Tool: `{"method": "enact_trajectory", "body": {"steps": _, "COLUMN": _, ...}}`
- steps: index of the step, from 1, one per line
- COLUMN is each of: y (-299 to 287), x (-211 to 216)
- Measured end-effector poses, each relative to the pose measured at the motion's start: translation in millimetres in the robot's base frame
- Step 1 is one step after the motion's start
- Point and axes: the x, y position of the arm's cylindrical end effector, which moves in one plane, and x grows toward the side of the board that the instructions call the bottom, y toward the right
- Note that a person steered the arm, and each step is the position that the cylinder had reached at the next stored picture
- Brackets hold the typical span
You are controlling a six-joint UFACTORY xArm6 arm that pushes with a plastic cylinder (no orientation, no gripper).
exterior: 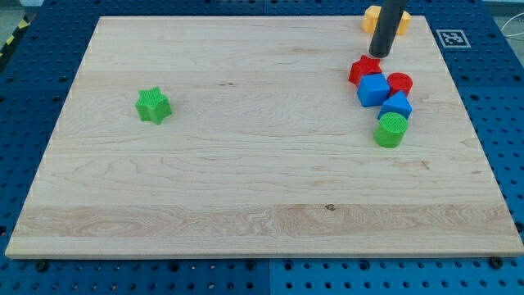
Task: Slide the group of blocks to the center right of the board
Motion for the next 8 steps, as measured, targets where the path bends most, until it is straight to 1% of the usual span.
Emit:
{"method": "enact_trajectory", "body": {"steps": 2, "y": -2.8, "x": 0.0}}
{"method": "enact_trajectory", "body": {"steps": 4, "y": -31.4, "x": 0.1}}
{"method": "enact_trajectory", "body": {"steps": 6, "y": -70.4, "x": 17.0}}
{"method": "enact_trajectory", "body": {"steps": 7, "y": -73.9, "x": 25.9}}
{"method": "enact_trajectory", "body": {"steps": 8, "y": -58.3, "x": 35.9}}
